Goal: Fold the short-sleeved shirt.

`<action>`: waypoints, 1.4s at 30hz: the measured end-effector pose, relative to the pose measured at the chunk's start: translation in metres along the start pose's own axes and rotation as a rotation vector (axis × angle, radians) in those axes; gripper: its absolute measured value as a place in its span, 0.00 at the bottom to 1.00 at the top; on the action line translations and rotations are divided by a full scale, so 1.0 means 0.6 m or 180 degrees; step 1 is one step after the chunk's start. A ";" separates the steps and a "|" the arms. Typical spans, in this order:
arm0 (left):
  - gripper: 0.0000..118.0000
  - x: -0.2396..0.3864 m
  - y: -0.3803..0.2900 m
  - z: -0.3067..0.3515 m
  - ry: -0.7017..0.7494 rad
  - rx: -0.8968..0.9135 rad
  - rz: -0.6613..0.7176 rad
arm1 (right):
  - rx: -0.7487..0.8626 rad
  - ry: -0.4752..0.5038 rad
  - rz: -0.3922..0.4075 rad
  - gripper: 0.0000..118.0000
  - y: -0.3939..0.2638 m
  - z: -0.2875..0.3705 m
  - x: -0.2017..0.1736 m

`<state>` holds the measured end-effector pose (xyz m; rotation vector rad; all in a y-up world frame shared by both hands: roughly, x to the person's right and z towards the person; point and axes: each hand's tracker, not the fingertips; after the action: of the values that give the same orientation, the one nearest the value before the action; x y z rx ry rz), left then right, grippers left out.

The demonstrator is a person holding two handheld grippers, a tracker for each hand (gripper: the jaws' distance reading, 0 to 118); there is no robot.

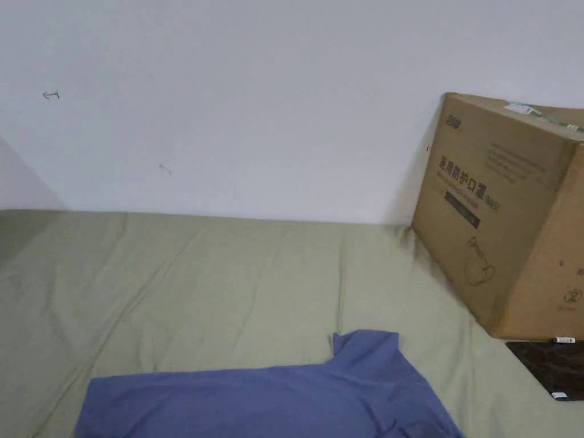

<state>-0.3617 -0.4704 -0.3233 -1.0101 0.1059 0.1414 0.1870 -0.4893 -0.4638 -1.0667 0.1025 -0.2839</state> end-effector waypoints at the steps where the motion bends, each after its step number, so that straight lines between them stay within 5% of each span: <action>1: 0.06 0.011 -0.006 0.006 -0.0041 -0.0010 0.0065 | -0.0105 -0.0045 -0.0054 0.99 0.001 -0.019 0.007; 2: 0.06 -0.061 0.021 -0.018 -0.0129 -0.0051 0.0194 | -0.0226 -0.0132 -0.0080 0.99 0.002 -0.038 0.013; 8: 0.06 -0.061 0.026 -0.040 -0.0022 -0.0143 0.0160 | -0.0521 -0.0449 0.0191 0.71 0.020 -0.091 0.006; 10: 0.06 -0.061 0.031 -0.045 -0.0024 -0.0195 0.0183 | -0.0508 -0.0479 0.0278 0.45 0.021 -0.076 -0.003; 12: 0.06 -0.065 0.030 -0.045 -0.0055 -0.0213 0.0219 | -0.0501 -0.0431 0.0564 0.07 0.014 -0.055 -0.017; 14: 0.06 -0.070 0.030 -0.035 -0.0137 -0.0122 0.0293 | -0.0534 -0.0175 0.0783 0.07 0.006 -0.038 -0.028; 17: 0.06 -0.077 0.030 -0.016 -0.0174 -0.0093 0.0347 | -0.0452 -0.0244 0.0877 0.07 -0.005 -0.003 -0.042; 22: 0.06 -0.092 0.019 0.026 -0.0225 -0.0143 0.0295 | -0.0417 -0.0074 0.0648 0.07 -0.032 0.071 -0.020; 25: 0.06 -0.101 -0.016 0.050 -0.0111 -0.0285 0.0099 | -0.0593 -0.0333 0.0791 0.07 -0.074 0.103 0.000; 29: 0.06 -0.121 -0.064 0.062 -0.0306 -0.0381 0.0199 | -0.0651 -0.0017 0.0391 0.07 -0.121 0.109 0.032; 33: 0.06 -0.128 -0.073 0.034 -0.0270 -0.0406 0.0251 | -0.0739 -0.0288 0.0571 0.07 -0.136 0.073 0.019; 36: 0.07 -0.125 -0.070 0.024 -0.0231 -0.0429 0.0256 | -0.0759 -0.0356 0.0567 0.07 -0.134 0.060 0.018; 37: 0.18 -0.125 -0.071 0.025 -0.0234 -0.0438 0.0245 | -0.0760 -0.0346 0.0568 0.11 -0.132 0.062 0.017; 38: 0.38 -0.125 -0.071 0.027 -0.0250 -0.0413 0.0231 | -0.0714 -0.0324 0.0563 0.24 -0.130 0.067 0.015; 39: 0.72 -0.128 -0.070 0.035 -0.0275 -0.0369 0.0231 | -0.0644 -0.0307 0.0547 0.65 -0.126 0.076 0.016; 40: 0.91 -0.130 -0.067 0.042 -0.0248 -0.0319 0.0235 | -0.0535 -0.0284 0.0519 0.92 -0.122 0.086 0.015; 42: 1.00 -0.134 -0.051 0.068 -0.0270 -0.0162 0.0289 | -0.0347 -0.0217 0.0462 0.99 -0.110 0.105 0.006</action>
<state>-0.4350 -0.4574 -0.2636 -1.0490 0.0711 0.2707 0.1922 -0.4667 -0.3753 -1.1697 0.1348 -0.1120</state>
